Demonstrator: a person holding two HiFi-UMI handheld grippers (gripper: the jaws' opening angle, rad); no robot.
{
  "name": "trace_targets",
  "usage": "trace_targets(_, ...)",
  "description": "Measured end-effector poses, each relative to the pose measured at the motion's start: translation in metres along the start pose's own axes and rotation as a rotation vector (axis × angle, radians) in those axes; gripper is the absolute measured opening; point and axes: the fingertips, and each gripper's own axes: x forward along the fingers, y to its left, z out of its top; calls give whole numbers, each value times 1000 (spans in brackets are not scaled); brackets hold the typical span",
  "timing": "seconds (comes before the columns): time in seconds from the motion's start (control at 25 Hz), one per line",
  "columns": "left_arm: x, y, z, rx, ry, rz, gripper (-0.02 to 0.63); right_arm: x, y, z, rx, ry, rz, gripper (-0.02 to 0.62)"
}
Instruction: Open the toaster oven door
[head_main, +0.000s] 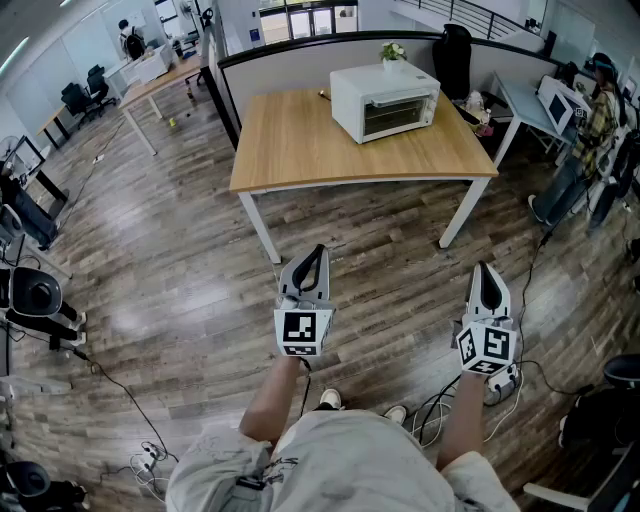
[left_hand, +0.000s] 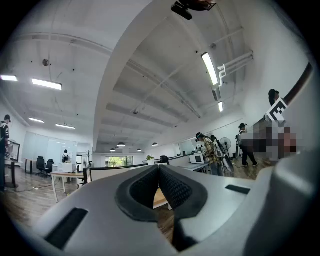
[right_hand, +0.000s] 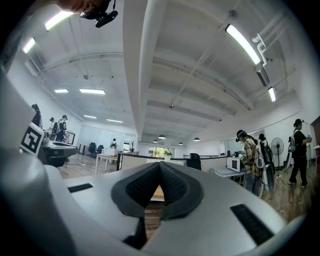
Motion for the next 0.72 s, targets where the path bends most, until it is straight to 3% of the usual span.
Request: trace_targets(0.72,-4,15,-3,-13,-3,0,16,4,22,-2,0,6,10,21)
